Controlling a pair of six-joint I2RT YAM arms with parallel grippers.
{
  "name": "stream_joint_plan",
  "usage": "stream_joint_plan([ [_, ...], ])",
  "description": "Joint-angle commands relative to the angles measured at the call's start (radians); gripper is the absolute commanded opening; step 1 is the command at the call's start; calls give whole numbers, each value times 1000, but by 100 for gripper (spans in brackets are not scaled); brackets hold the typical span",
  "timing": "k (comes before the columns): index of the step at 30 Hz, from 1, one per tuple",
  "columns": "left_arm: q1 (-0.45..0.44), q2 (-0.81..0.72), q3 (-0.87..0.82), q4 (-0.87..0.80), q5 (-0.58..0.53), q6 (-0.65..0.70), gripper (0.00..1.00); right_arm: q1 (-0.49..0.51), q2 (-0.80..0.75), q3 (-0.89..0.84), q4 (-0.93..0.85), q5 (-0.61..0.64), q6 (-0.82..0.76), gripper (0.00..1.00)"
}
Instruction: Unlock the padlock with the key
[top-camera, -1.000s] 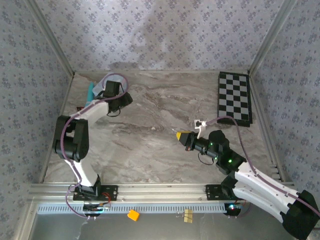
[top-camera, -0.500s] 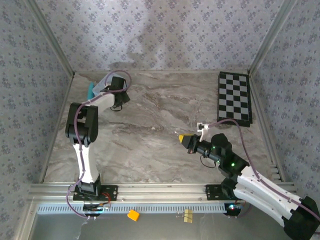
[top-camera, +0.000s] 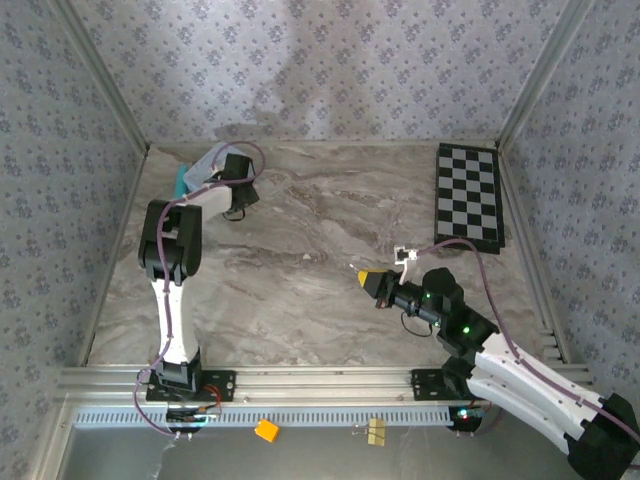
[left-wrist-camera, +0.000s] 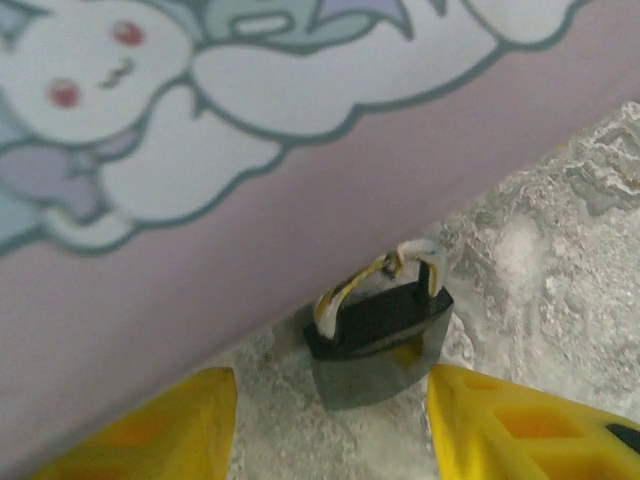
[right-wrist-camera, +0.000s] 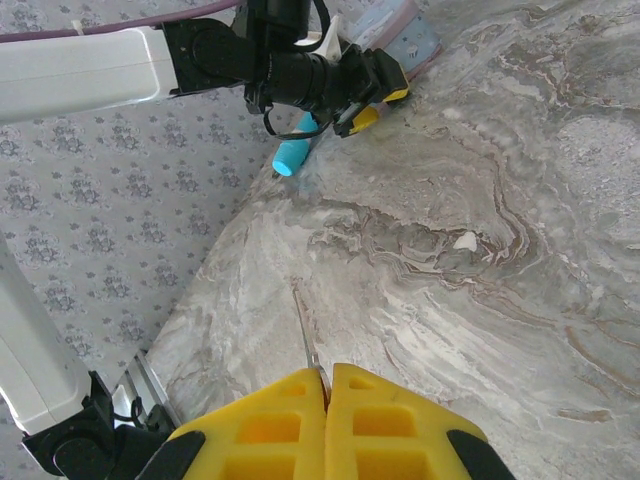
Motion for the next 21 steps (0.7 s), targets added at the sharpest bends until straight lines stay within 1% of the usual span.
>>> stream_joint_plan([
  [1, 10, 21, 7, 103, 8, 43, 52, 0, -12, -11, -6, 9, 8, 0],
  [4, 13, 18, -24, 180, 24, 58, 52, -3, -13, -5, -15, 6, 4, 0],
  [7, 22, 13, -56, 263, 87, 57, 50, -3, -14, -8, -12, 8, 6, 0],
  [9, 22, 3, -71, 296, 97, 62, 49, -4, -14, -15, -5, 10, 12, 0],
  [11, 24, 2, -66, 293, 95, 60, 49, -3, -14, -17, -3, 11, 16, 0],
  [21, 48, 11, -98, 354, 120, -13, 39, -9, -13, -19, -10, 6, 13, 0],
])
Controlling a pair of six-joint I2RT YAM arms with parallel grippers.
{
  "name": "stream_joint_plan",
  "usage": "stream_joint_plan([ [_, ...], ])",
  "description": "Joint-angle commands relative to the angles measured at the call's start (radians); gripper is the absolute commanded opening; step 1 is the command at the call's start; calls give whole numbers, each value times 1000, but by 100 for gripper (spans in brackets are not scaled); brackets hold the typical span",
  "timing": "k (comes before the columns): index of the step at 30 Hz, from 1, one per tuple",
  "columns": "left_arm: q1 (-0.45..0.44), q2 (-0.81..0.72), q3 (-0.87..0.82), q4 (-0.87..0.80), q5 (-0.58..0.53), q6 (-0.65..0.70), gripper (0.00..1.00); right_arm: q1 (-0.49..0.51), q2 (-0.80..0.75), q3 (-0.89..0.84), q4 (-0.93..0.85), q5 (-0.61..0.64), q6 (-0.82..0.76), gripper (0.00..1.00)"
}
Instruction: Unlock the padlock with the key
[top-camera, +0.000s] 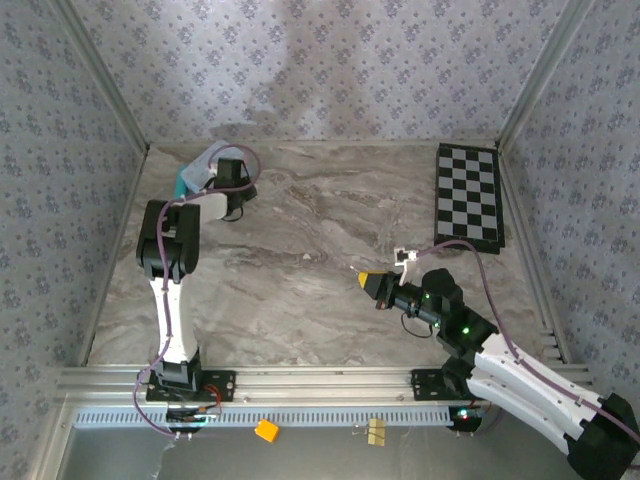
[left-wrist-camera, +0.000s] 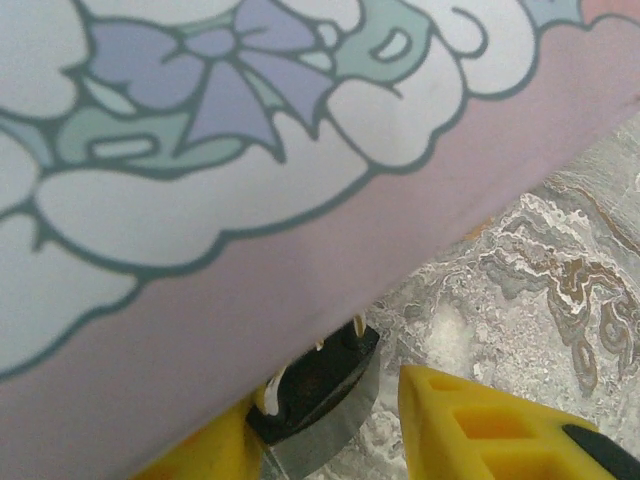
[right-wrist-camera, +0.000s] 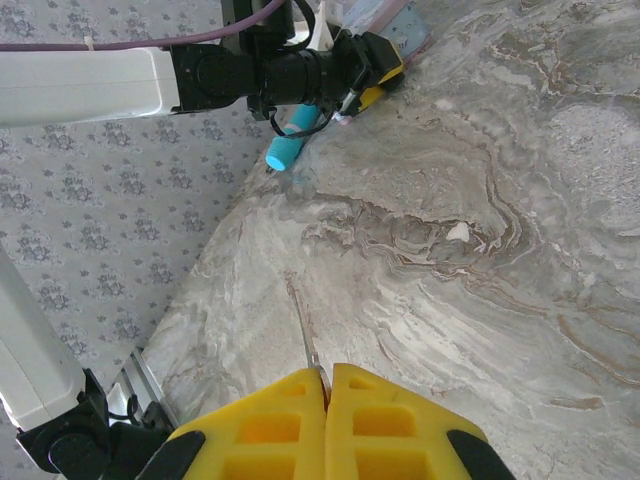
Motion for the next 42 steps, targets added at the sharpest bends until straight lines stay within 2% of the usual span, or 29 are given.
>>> stream_joint_plan([
  [1, 10, 4, -1, 52, 12, -30, 38, -7, -13, -10, -6, 8, 8, 0],
  [18, 35, 27, 29, 32, 29, -91, 20, -21, -9, -3, -8, -4, 10, 0],
  [28, 32, 9, 25, 24, 52, -85, 0, -21, 0, 3, -7, -4, 13, 0],
  [35, 9, -67, -52, 29, 119, -56, 0, -21, 11, 17, -18, -6, 6, 0],
  [42, -80, -210, -208, -13, 192, -45, 0, -22, 23, 1, -10, 12, 18, 0],
])
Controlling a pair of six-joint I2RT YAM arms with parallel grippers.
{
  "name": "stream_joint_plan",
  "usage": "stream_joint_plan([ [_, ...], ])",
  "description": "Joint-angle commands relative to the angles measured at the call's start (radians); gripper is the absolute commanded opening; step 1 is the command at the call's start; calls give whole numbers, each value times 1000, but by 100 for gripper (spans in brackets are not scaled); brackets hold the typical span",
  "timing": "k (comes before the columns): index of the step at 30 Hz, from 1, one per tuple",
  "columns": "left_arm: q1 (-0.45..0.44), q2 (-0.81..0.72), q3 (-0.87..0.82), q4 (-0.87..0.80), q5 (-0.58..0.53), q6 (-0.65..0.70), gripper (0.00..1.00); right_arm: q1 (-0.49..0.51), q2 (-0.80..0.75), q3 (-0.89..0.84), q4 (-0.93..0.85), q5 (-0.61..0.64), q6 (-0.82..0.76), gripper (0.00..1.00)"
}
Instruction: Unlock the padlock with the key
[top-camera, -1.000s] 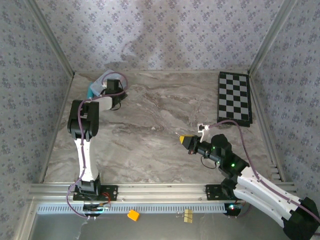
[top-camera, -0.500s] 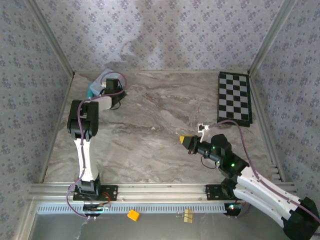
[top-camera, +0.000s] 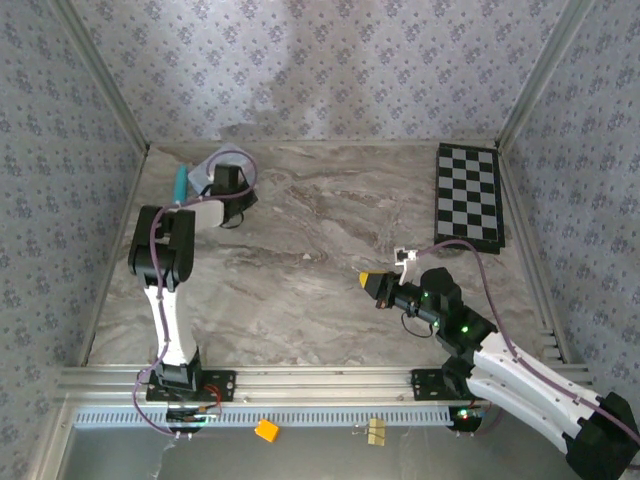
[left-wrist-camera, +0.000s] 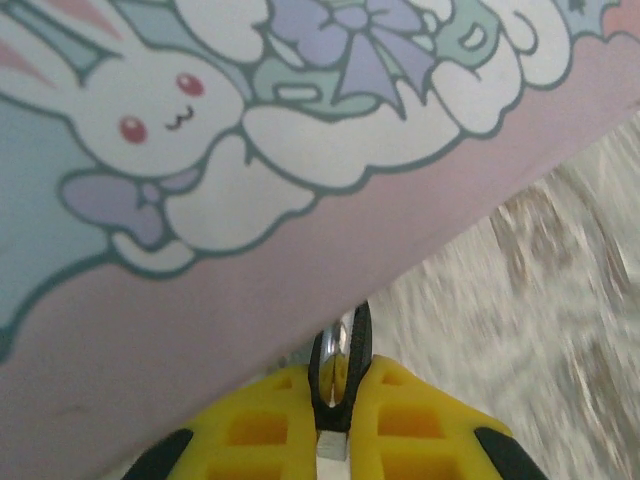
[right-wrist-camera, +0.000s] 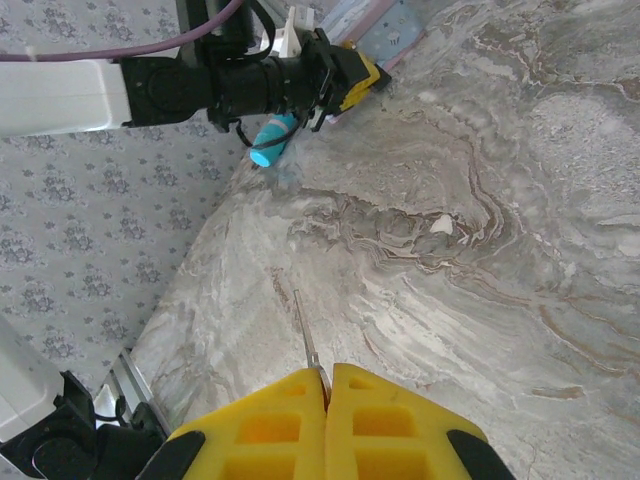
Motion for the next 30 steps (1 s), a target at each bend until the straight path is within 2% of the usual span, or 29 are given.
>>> stream_joint_plan([
  [1, -69, -105, -73, -41, 75, 18, 0, -6, 10, 2, 0, 15, 20, 0],
  [7, -185, -213, -188, -87, 146, 31, 0, -8, 46, 5, -5, 25, 36, 0],
  [15, -396, -361, -310, -180, 173, 87, 0, -9, 57, -7, -7, 55, 55, 0],
  [18, -453, -388, -352, -170, 249, 122, 0, -8, 68, -13, 14, 53, 67, 0],
  [21, -511, -422, -388, -178, 227, 169, 0, -8, 76, -19, 36, 42, 81, 0],
  [26, -533, -464, -469, -126, 226, 188, 0, -7, 92, -3, 21, 40, 81, 0],
  [30, -543, -477, -504, -121, 180, 186, 2, 3, 107, -8, 44, 52, 94, 0],
])
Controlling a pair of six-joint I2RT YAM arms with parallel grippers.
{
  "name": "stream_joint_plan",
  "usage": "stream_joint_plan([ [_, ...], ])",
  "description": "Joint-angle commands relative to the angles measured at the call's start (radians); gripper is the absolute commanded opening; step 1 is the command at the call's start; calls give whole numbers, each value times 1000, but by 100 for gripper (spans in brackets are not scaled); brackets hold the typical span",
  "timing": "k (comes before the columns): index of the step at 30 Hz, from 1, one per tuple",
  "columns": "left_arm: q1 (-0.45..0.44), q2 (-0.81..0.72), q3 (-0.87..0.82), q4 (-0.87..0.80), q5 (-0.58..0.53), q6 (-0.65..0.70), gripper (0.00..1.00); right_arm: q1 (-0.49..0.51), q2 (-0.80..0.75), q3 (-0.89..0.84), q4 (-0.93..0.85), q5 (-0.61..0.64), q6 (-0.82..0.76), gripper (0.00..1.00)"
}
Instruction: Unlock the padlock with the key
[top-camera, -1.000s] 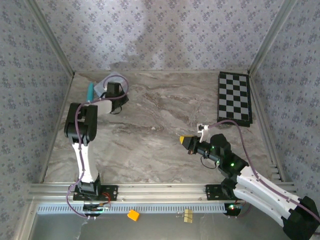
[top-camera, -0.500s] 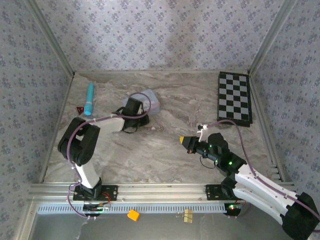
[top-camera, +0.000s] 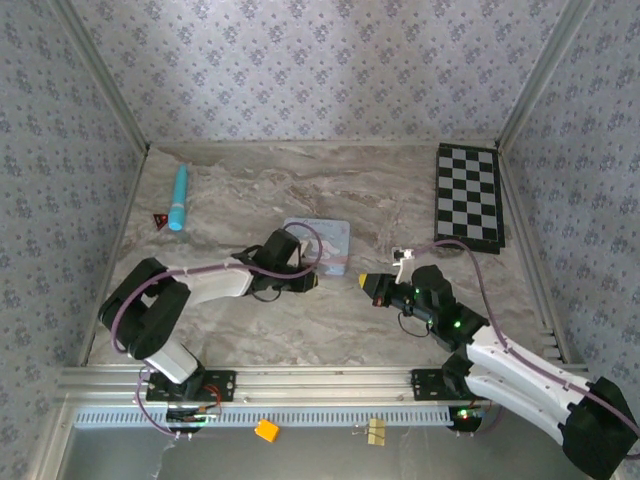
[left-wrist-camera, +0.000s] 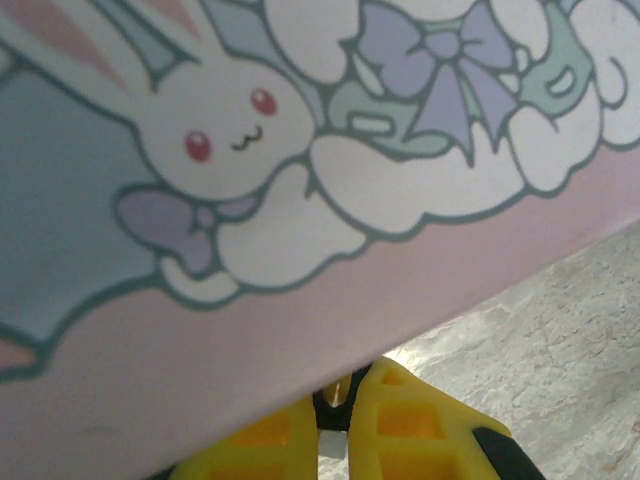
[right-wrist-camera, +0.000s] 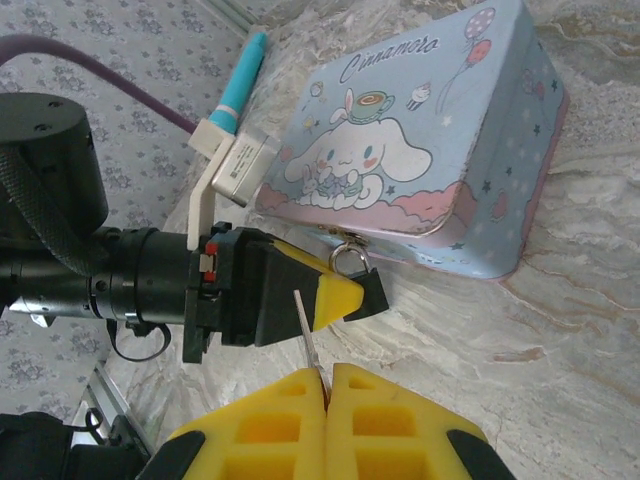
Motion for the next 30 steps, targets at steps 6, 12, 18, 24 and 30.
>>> stream_joint_plan([
  [6, -9, -67, -123, 136, -104, -23, 12, 18, 35, -1, 57, 24, 27, 0],
  [12, -11, -95, -277, 427, -120, -63, 23, 17, 48, 14, 57, 17, 18, 0],
  [18, -9, -78, -329, 557, -135, -49, 33, 17, 45, 14, 68, 5, 14, 0],
  [24, 22, -2, -341, 664, -112, -47, 46, 18, 44, 14, 72, 0, 21, 0],
  [30, 38, 90, -331, 759, -90, -51, 47, 18, 41, 14, 70, -3, 21, 0],
])
